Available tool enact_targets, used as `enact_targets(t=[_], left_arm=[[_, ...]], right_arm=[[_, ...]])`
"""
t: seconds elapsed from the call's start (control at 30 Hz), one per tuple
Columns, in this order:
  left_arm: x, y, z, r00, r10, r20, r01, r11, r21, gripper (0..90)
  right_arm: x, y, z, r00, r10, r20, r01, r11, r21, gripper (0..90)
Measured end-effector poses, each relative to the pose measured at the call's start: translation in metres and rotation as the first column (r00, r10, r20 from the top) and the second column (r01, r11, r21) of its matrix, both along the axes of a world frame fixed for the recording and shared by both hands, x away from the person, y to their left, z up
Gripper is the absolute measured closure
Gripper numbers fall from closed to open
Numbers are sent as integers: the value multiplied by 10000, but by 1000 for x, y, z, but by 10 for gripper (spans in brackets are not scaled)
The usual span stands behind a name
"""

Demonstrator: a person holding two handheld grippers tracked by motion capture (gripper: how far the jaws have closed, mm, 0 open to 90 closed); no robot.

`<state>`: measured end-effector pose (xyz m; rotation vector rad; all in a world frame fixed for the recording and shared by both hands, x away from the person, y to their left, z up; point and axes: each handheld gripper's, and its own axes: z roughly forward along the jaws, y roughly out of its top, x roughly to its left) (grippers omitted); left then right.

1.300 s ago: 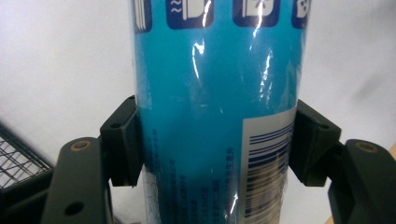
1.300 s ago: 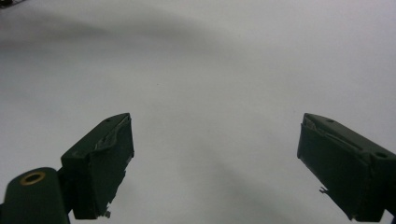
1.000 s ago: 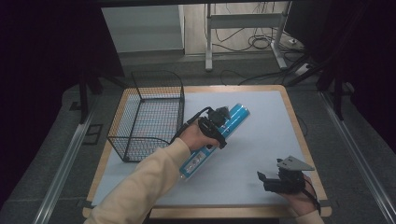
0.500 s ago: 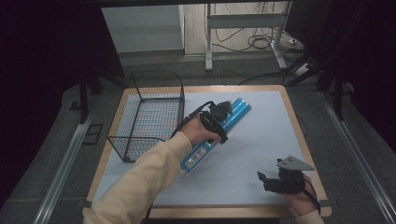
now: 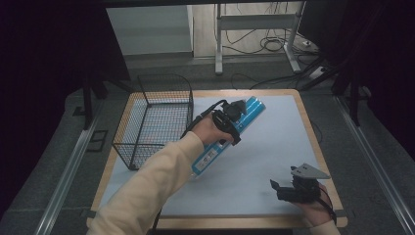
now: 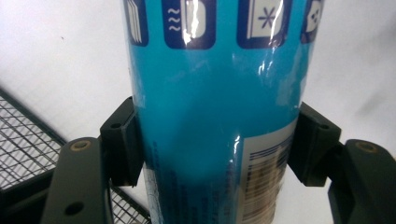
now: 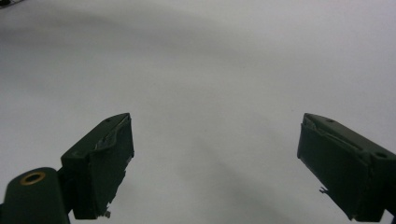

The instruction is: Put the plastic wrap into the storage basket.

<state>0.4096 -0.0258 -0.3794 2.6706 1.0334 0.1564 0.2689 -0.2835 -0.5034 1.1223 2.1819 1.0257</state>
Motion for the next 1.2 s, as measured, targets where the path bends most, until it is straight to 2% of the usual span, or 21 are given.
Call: enact_targets(t=[0.37,0.77,1.07,1.2], left_arm=[[7,-6,12,9999,-104,114,101,9996,248,314],[15,-9,16,9998,-11,219,1,9990,447,314],[25,-6,30,9989,92,451,-116,9985,542,314],[28,-4,36,9981,122,605,-165,9973,716,314]], right_arm=[[0,-1,0,10000,-13,10,13,10000,5,111],[1,-2,0,10000,-25,-12,25,10000,33,111],[1,-2,0,9999,-62,-84,62,10000,75,111],[1,-2,0,10000,-67,-69,68,10000,37,111]])
